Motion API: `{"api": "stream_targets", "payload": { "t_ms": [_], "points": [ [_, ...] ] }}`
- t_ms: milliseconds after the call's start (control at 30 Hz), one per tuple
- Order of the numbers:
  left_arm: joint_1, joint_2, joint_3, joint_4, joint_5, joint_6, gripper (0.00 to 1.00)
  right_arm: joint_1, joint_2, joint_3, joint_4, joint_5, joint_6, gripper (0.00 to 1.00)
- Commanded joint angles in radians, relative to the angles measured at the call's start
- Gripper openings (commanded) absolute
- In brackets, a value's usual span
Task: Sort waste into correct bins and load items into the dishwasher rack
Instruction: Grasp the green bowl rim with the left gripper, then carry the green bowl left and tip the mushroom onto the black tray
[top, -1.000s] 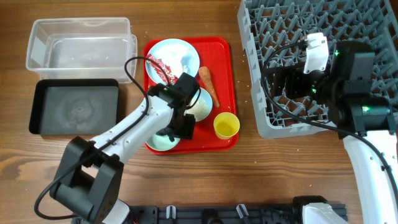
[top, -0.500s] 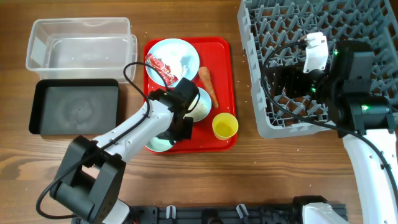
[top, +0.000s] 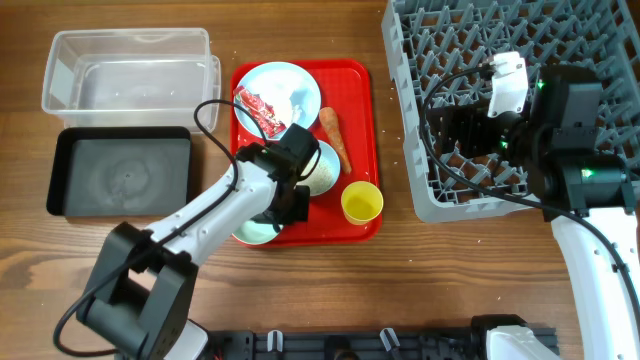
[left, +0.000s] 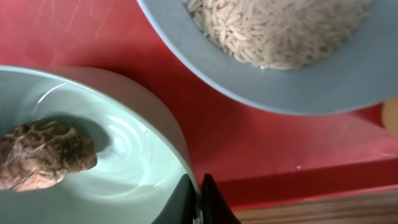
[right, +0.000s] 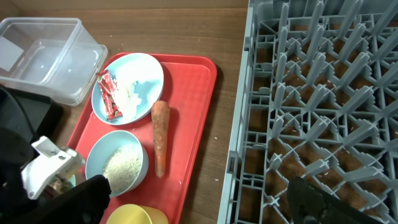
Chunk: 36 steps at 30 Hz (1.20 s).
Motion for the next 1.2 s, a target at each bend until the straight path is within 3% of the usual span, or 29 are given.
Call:
{"api": "stream_targets", "payload": {
  "t_ms": [0, 233, 433, 533, 900, 1167],
  "points": [
    [0.000, -0.079, 0.022, -0.001, 0.036, -0.029, 0.04, -0.004, 0.007, 0.018, 0.005, 0.010, -0.019, 0.93],
    [0.045, -0.225, 0.023, -0.035, 0.048, -0.054, 0.04, -0.004, 0.007, 0.018, 0.005, 0.010, -0.019, 0.93],
    [0.195, -0.356, 0.022, -0.087, 0.081, -0.053, 0.04, -0.004, 0.007, 0.018, 0.005, 0.010, -0.019, 0.93],
    [0.337, -0.410, 0.022, -0.107, 0.099, -0.035, 0.04, -0.004, 0.007, 0.018, 0.005, 0.010, -0.016, 0.93],
    [0.622, -0.422, 0.043, -0.090, 0.353, 0.154, 0.04, -0.004, 0.007, 0.018, 0.002, 0.010, -0.017, 0.93],
    [0.991, -0.407, 0.058, 0.046, 0.599, 0.352, 0.04, -0.004, 0.007, 0.018, 0.002, 0.010, -0.017, 0.93]
  ]
}}
